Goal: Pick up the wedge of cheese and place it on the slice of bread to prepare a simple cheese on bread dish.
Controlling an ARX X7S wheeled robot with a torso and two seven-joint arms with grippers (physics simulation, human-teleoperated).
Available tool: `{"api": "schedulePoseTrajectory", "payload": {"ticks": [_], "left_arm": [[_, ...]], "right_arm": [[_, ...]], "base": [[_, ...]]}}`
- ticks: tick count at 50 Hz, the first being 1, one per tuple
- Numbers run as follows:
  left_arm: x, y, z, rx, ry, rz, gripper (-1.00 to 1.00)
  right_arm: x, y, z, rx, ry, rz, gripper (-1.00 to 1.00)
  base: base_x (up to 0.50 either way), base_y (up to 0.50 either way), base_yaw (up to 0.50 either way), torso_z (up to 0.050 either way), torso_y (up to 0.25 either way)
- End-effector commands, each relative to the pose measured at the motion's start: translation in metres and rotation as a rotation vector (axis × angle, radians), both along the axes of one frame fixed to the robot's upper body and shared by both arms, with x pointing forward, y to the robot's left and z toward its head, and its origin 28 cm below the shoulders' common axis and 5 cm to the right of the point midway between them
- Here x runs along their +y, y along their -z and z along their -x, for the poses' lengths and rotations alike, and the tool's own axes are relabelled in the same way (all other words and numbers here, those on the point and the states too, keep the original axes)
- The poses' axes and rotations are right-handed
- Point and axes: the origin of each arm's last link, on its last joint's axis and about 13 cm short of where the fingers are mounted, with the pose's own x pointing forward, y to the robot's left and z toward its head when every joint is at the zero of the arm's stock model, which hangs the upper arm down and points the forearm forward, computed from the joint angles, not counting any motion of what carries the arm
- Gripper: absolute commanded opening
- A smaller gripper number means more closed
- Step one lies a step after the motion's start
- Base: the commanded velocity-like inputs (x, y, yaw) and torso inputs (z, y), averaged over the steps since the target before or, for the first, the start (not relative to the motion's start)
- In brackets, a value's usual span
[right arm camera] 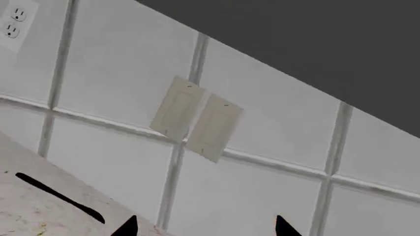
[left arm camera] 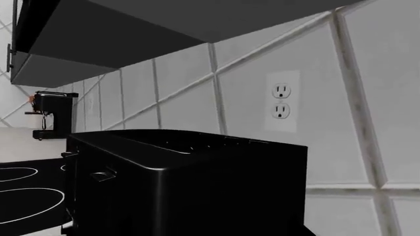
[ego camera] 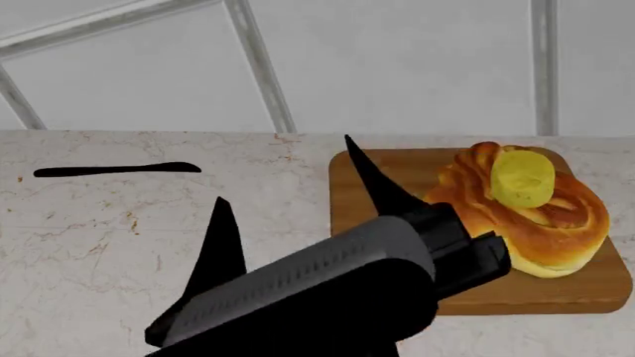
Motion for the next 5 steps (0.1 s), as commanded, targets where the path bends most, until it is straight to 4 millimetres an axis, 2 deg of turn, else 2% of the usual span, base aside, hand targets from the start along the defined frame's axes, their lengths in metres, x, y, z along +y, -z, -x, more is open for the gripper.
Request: {"api": "schedulePoseTrajectory", "payload": {"ticks": [1,5], "left_arm": [[0.001,0.001,0.001,0.005,0.0,-0.003,1.0],[0.001,0.001,0.0,0.01,0.004,-0.008,1.0]], "right_arm": [[0.014,0.036,0.001,-0.191,0.122,-0.147,1.0],[0.011,0.059,0.007,-0.194,0.145,-0.177,1.0]], "base": [[0.0,0.0,0.0,0.0,0.0],[0.0,0.0,0.0,0.0,0.0]]}}
